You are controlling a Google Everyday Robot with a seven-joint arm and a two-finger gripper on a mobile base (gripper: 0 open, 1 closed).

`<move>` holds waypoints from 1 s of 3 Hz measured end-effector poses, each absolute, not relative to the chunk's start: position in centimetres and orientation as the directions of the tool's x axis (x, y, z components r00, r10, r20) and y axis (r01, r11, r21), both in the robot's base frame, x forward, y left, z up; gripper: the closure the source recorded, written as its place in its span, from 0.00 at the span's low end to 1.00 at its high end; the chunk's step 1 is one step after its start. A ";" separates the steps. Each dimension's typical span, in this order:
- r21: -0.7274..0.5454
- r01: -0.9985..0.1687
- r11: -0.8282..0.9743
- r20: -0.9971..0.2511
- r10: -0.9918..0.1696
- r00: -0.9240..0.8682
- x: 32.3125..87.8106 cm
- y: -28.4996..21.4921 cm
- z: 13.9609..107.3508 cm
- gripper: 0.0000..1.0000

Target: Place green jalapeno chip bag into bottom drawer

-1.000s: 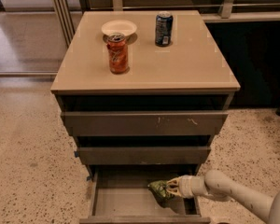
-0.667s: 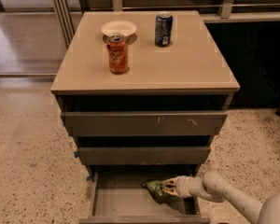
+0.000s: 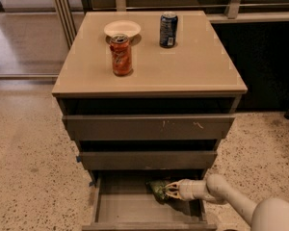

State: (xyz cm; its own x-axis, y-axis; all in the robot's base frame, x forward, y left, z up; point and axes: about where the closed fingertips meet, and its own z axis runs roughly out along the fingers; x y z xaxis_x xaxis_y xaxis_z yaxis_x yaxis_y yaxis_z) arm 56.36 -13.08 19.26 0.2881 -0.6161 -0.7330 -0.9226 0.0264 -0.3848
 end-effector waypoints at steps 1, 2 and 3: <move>-0.385 -0.923 0.026 -0.733 -0.616 0.288 56.4 -13.1 19.3 0.42; -0.385 -0.923 0.026 -0.733 -0.616 0.288 56.4 -13.1 19.3 0.19; -0.385 -0.923 0.026 -0.733 -0.616 0.288 56.4 -13.1 19.3 0.00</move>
Offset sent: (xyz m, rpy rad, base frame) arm 0.0000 0.0000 0.0000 0.0000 0.0000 0.0000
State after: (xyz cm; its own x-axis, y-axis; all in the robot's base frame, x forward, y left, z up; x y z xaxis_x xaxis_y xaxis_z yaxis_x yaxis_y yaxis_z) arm 56.36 -13.06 19.26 0.2881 -0.6160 -0.7332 -0.9227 0.0263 -0.3847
